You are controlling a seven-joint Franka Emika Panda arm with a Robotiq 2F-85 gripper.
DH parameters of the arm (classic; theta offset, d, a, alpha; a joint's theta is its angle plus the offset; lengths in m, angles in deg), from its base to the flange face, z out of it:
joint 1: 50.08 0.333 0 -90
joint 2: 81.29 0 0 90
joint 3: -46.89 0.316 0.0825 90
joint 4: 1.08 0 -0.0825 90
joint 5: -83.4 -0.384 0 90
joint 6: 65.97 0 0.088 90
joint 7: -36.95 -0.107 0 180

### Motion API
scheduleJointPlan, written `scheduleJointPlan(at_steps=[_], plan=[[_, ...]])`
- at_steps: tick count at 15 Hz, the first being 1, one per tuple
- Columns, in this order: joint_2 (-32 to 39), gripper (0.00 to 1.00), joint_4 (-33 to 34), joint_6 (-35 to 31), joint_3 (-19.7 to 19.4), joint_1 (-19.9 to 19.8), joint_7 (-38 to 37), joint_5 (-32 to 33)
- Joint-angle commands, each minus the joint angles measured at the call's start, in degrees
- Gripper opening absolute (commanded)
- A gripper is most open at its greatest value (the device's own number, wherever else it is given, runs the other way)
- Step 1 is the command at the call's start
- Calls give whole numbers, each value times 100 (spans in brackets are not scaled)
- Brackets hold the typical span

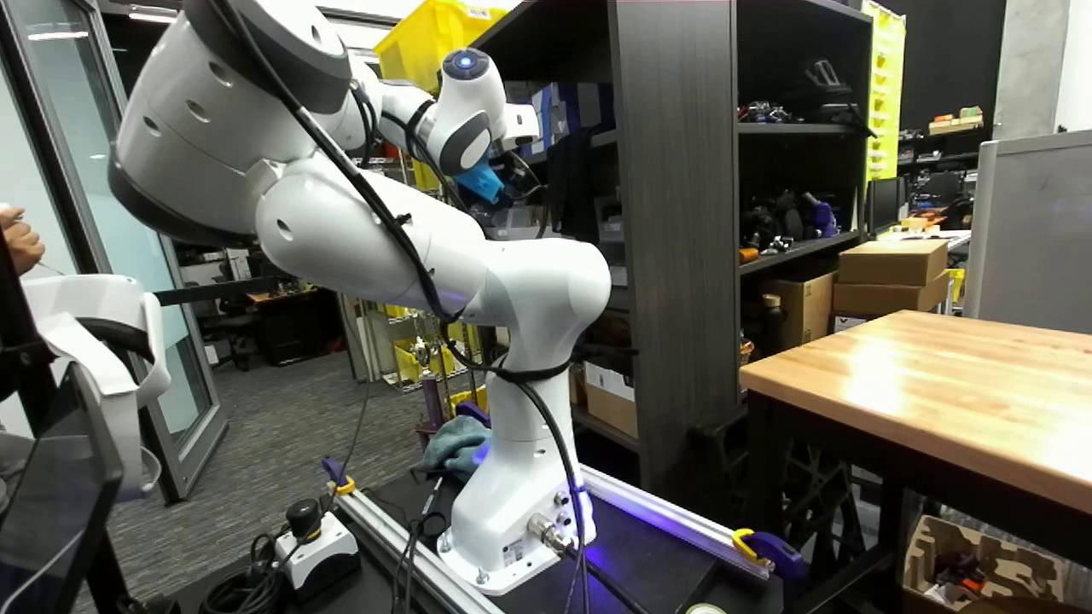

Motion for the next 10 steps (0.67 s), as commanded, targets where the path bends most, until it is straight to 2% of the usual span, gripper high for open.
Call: scheduleJointPlan(at_steps=[1,5,10], plan=[[-22,100,-42,-642,539,-49,226,-516],[92,100,-46,-1642,1152,-2,464,-1031],[426,100,129,-2643,1709,-221,833,-1393]])
